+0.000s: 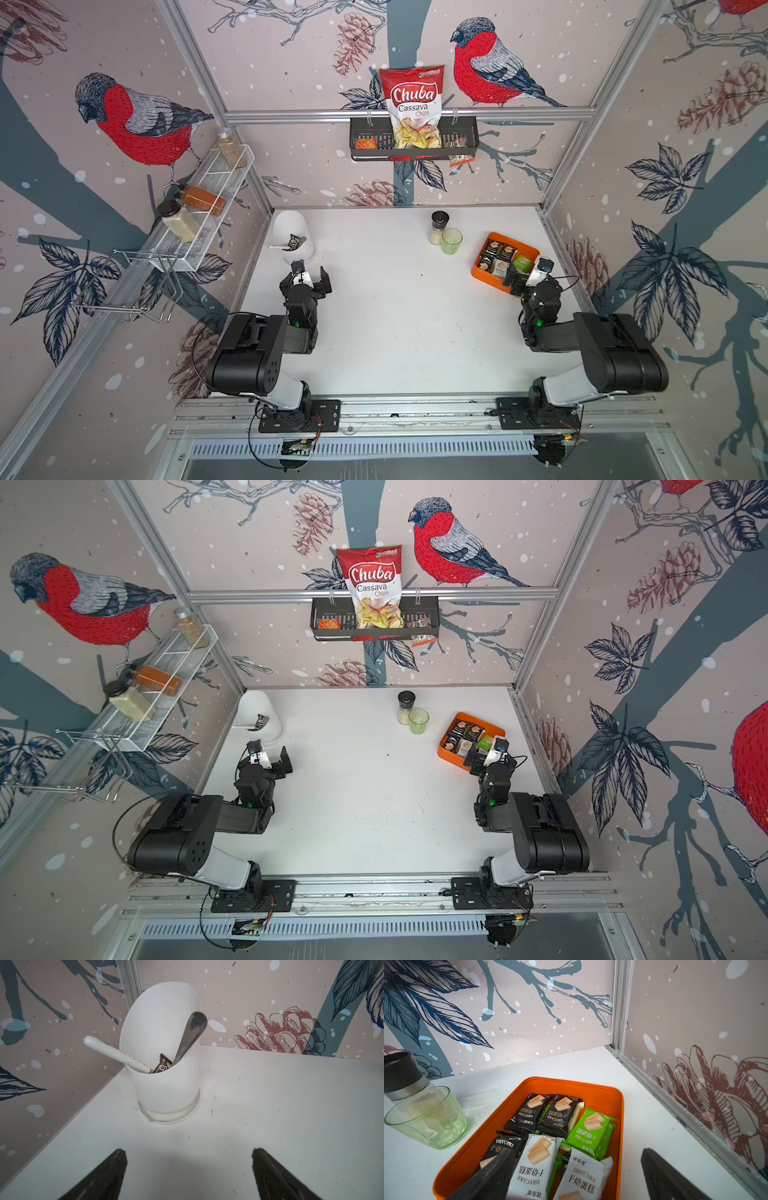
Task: Take the cookies out of the storage box
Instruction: Pick up the storage box at the center of the board.
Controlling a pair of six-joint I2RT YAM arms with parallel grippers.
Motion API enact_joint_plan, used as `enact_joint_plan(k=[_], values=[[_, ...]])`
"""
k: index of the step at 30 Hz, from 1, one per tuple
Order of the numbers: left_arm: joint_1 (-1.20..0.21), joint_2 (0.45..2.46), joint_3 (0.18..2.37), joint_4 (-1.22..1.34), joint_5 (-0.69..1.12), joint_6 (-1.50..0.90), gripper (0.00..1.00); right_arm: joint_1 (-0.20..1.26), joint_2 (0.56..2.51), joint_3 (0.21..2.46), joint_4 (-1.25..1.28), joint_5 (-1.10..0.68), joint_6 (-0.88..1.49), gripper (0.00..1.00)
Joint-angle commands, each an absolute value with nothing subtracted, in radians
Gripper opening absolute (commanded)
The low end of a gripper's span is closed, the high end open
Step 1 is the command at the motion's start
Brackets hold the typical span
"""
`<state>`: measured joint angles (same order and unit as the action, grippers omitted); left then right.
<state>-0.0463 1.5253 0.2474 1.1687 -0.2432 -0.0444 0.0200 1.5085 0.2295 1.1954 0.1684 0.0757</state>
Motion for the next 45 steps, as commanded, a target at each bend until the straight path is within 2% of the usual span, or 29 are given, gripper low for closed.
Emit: enact_joint_plan(k=[1, 21, 26, 29, 37, 45], values=[[-0.047, 1.523, 0.254, 1.202, -0.25, -0.031, 0.97, 0.023, 1.506, 0.23, 1.215, 0.162, 0.071, 1.0], [-0.045, 1.519, 0.25, 1.203, -0.246, -0.032, 0.98, 0.02, 1.503, 0.229, 1.215, 0.157, 0.072, 1.0], [-0.044, 1.517, 0.249, 1.208, -0.247, -0.031, 0.98, 0.042, 1.463, 0.239, 1.172, 0.283, 0.094, 1.0], [-0.046, 1.499, 0.267, 1.166, -0.26, -0.035, 0.97, 0.058, 1.38, 0.279, 1.011, 0.381, 0.126, 1.0], [-0.078, 1.332, 0.427, 0.718, -0.253, -0.078, 0.98, 0.041, 1.176, 0.545, 0.265, 0.437, 0.386, 1.0], [-0.205, 1.243, 0.594, 0.357, -0.289, -0.261, 0.98, -0.139, 1.224, 0.77, -0.196, 0.193, 0.516, 1.0]])
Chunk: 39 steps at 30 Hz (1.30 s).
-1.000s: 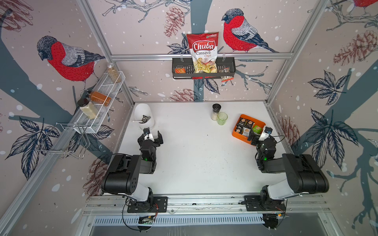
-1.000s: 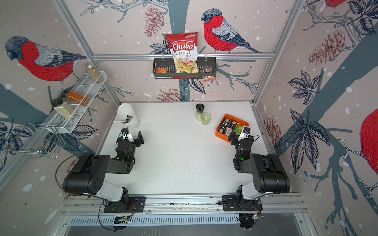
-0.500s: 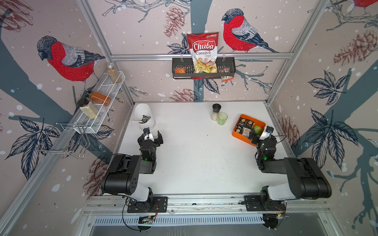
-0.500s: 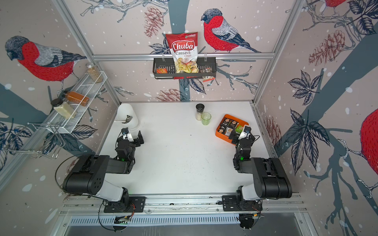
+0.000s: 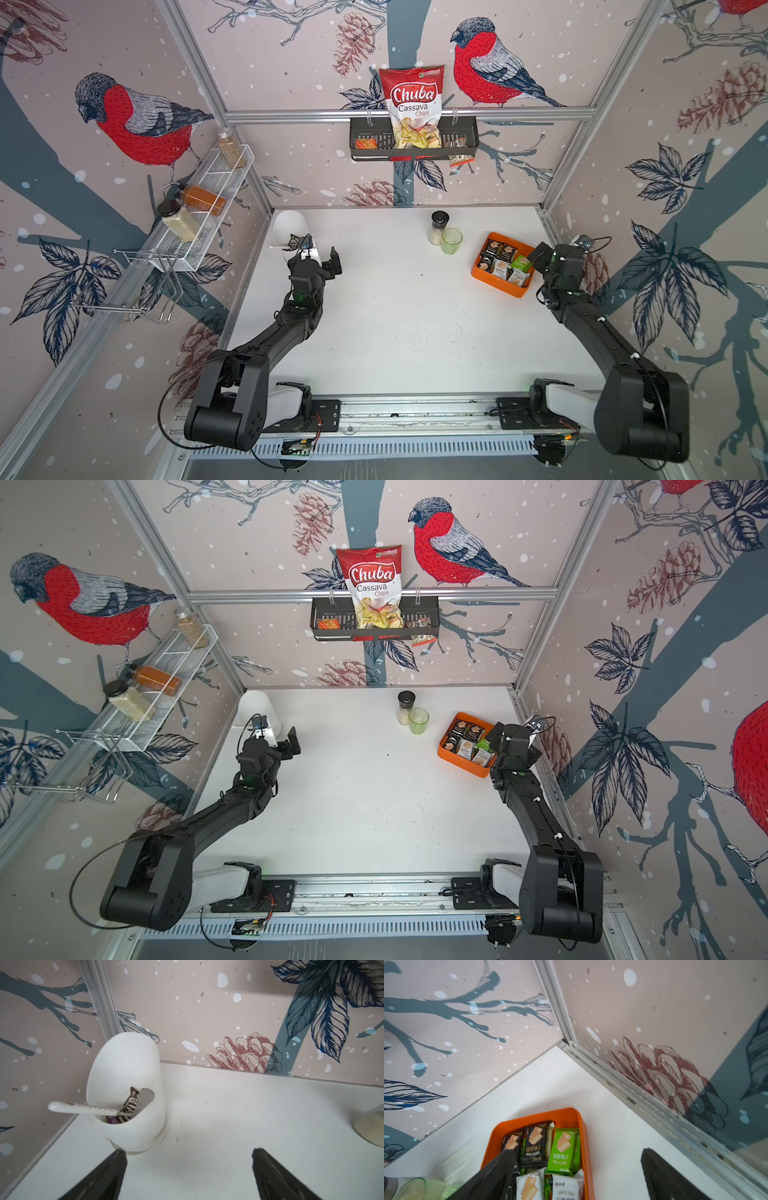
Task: Take the cookies out of the storage box
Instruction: Pick up the storage box at the center of the board.
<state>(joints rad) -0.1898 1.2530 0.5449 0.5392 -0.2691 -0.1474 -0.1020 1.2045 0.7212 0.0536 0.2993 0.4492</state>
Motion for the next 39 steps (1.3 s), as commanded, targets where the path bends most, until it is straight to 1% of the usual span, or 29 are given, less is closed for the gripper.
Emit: enact_joint_plan(k=[1, 2, 5, 6, 9, 12, 14, 19, 25, 29, 32, 36, 39], values=[[-0.21, 1.244, 0.62, 0.314, -0.287, -0.301, 0.98, -0.161, 1.243, 0.793, -0.231, 0.161, 0.522, 1.0], [-0.214, 1.247, 0.638, 0.284, -0.284, -0.348, 0.97, -0.177, 1.249, 0.814, -0.259, 0.136, 0.528, 1.0], [-0.216, 1.265, 0.706, 0.198, -0.224, -0.442, 0.97, -0.232, 1.344, 0.878, -0.32, 0.042, 0.542, 0.99], [-0.218, 1.273, 0.726, 0.173, -0.191, -0.457, 0.97, -0.25, 1.377, 0.897, -0.325, -0.015, 0.54, 0.95], [-0.222, 1.31, 0.792, 0.079, -0.118, -0.504, 0.97, -0.276, 1.476, 0.963, -0.34, -0.165, 0.532, 0.79], [-0.236, 1.339, 0.815, 0.019, -0.044, -0.539, 0.97, -0.275, 1.556, 1.014, -0.344, -0.208, 0.526, 0.65], [-0.252, 1.34, 0.795, 0.009, -0.008, -0.556, 0.97, -0.273, 1.592, 1.038, -0.342, -0.207, 0.518, 0.59], [-0.308, 1.287, 0.689, 0.028, 0.01, -0.597, 0.96, -0.269, 1.656, 1.096, -0.359, -0.137, 0.503, 0.53], [-0.318, 1.218, 0.596, 0.011, 0.004, -0.605, 0.96, -0.249, 1.721, 1.146, -0.369, -0.104, 0.46, 0.44], [-0.319, 1.187, 0.593, -0.014, -0.022, -0.575, 0.96, -0.213, 1.774, 1.183, -0.391, -0.059, 0.437, 0.41], [-0.319, 1.182, 0.601, -0.027, -0.034, -0.559, 0.96, -0.189, 1.812, 1.204, -0.407, -0.02, 0.431, 0.35], [-0.319, 1.189, 0.615, -0.033, -0.029, -0.554, 0.96, -0.165, 1.836, 1.22, -0.436, 0.061, 0.426, 0.31], [-0.319, 1.198, 0.621, -0.03, -0.028, -0.553, 0.96, -0.164, 1.833, 1.209, -0.435, 0.067, 0.421, 0.21]])
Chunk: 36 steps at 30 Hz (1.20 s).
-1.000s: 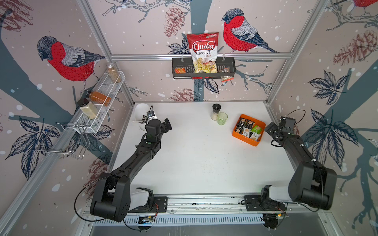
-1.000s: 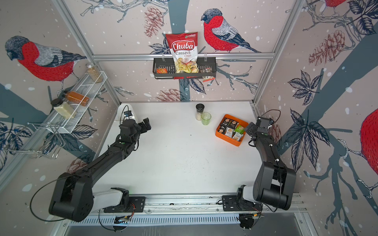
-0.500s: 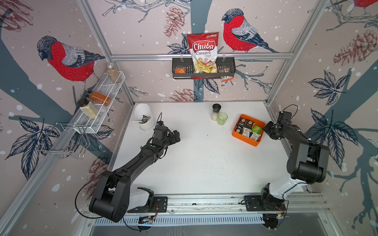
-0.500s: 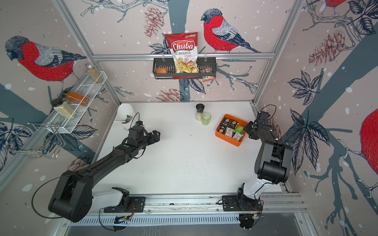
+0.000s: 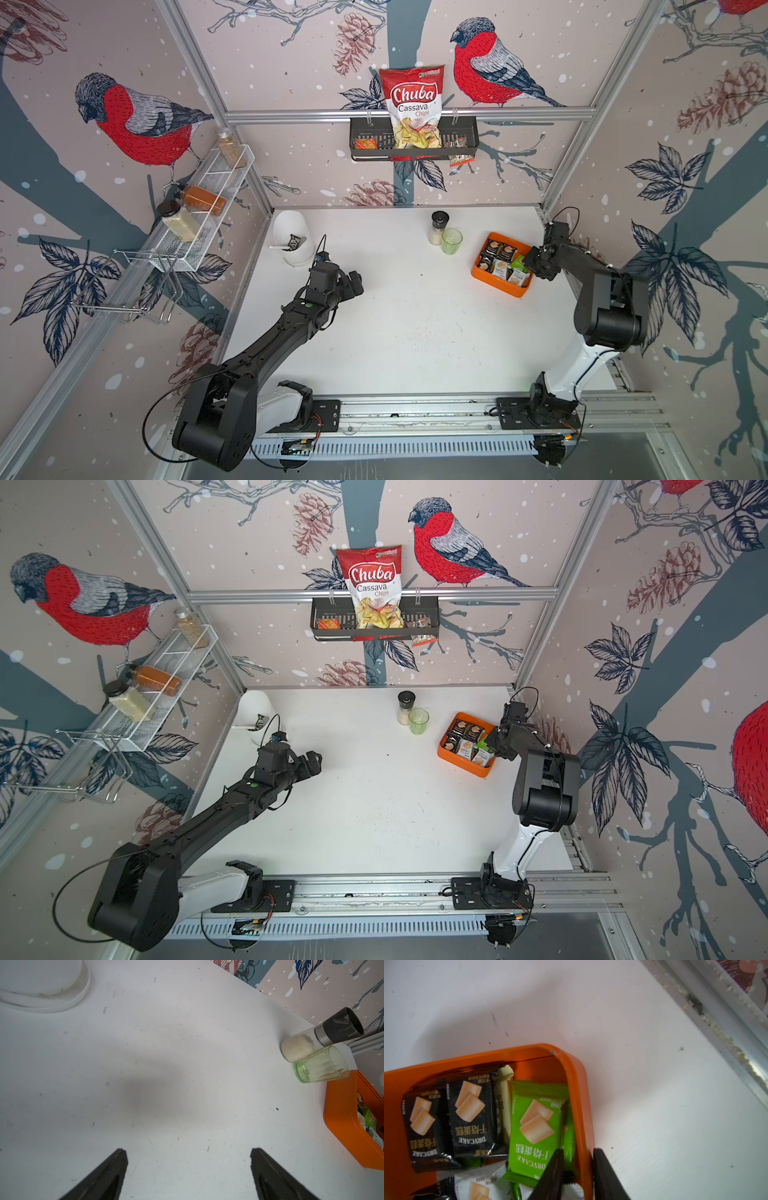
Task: Take the cookies out of the storage box
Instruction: Pick up the storage box at the center of the board.
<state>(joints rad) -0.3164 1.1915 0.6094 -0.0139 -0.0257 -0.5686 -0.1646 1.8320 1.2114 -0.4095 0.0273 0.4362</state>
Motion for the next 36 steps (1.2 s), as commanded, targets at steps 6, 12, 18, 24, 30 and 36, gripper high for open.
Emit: enact_joint_plan(k=[6, 12, 18, 24, 30, 36], values=[[-0.319, 1.219, 0.642, -0.029, -0.016, -0.542, 0.96, -0.164, 1.804, 1.197, -0.446, 0.08, 0.404, 0.0], [-0.318, 1.236, 0.663, -0.016, -0.002, -0.552, 0.96, -0.142, 1.729, 1.202, -0.519, 0.119, 0.384, 0.0], [-0.318, 1.27, 0.691, -0.003, 0.018, -0.579, 0.96, -0.059, 1.608, 1.148, -0.6, 0.167, 0.375, 0.0], [-0.317, 1.306, 0.715, -0.005, 0.022, -0.607, 0.96, 0.074, 1.47, 1.064, -0.663, 0.222, 0.41, 0.0], [-0.319, 1.319, 0.721, -0.012, 0.011, -0.629, 0.96, 0.259, 1.334, 0.992, -0.693, 0.231, 0.494, 0.0], [-0.308, 1.32, 0.733, -0.028, -0.005, -0.643, 0.96, 0.515, 1.305, 0.943, -0.614, 0.265, 0.619, 0.0]])
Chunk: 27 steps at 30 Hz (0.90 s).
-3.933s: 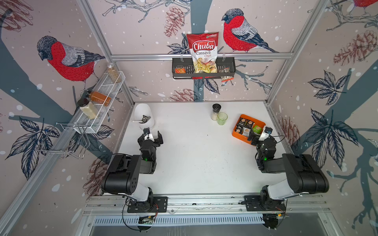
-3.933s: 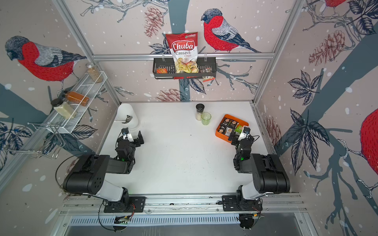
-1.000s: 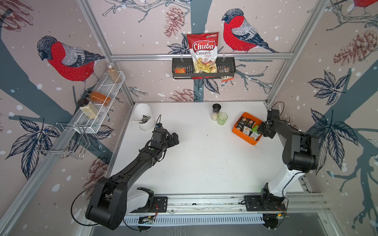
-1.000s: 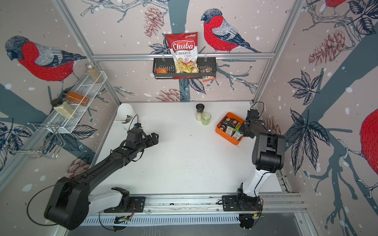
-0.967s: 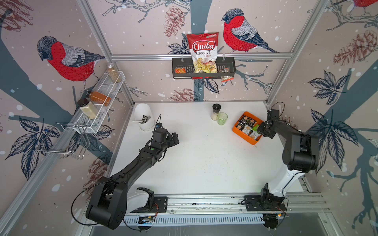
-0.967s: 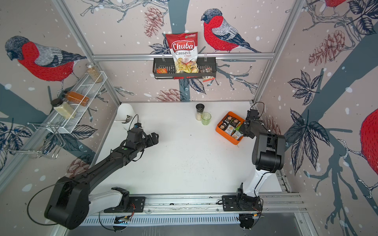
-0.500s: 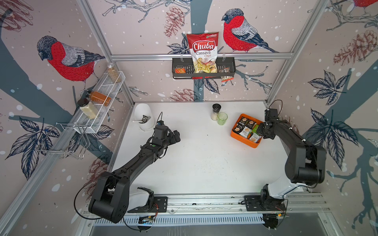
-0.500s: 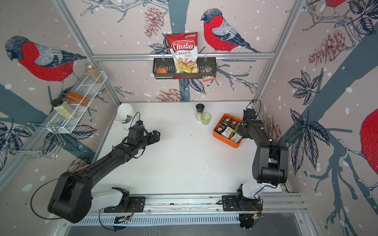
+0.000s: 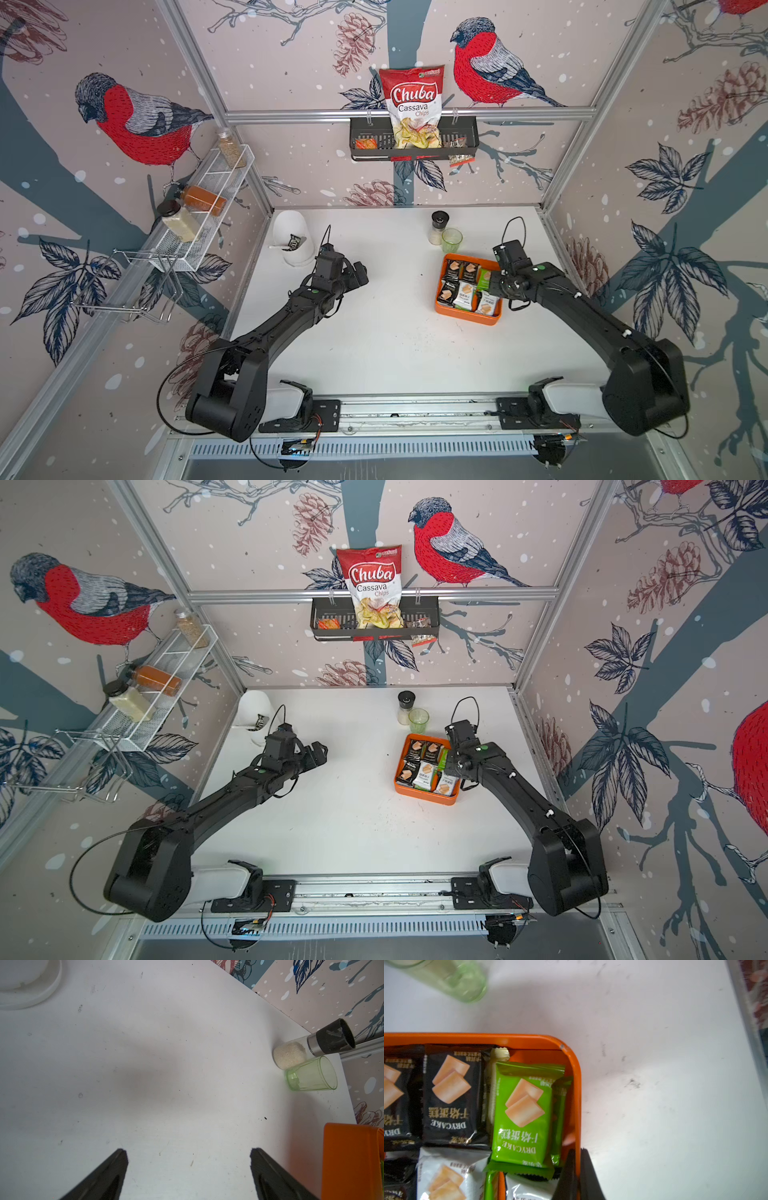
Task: Take the cookies out of the storage box
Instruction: Pick up the storage box at the center of the board, then place the storage box at the center of the board.
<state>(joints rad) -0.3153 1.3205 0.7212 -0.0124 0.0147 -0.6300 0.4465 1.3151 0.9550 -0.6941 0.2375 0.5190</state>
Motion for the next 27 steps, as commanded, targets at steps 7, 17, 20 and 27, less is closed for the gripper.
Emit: enact_joint_plan(k=[7, 17, 20, 27], values=[[-0.253, 1.303, 0.733, -0.064, 0.006, -0.635, 0.96, 0.737, 1.437, 0.988, -0.498, 0.3, 0.709, 0.0], [-0.195, 1.174, 0.655, -0.111, -0.01, -0.618, 0.96, 0.889, 1.686, 1.118, -0.48, 0.293, 0.688, 0.0], [-0.192, 1.142, 0.635, -0.124, -0.029, -0.619, 0.96, 0.903, 1.711, 1.127, -0.473, 0.281, 0.669, 0.0], [-0.19, 1.103, 0.609, -0.139, -0.035, -0.627, 0.96, 0.909, 1.756, 1.123, -0.459, 0.258, 0.628, 0.04]])
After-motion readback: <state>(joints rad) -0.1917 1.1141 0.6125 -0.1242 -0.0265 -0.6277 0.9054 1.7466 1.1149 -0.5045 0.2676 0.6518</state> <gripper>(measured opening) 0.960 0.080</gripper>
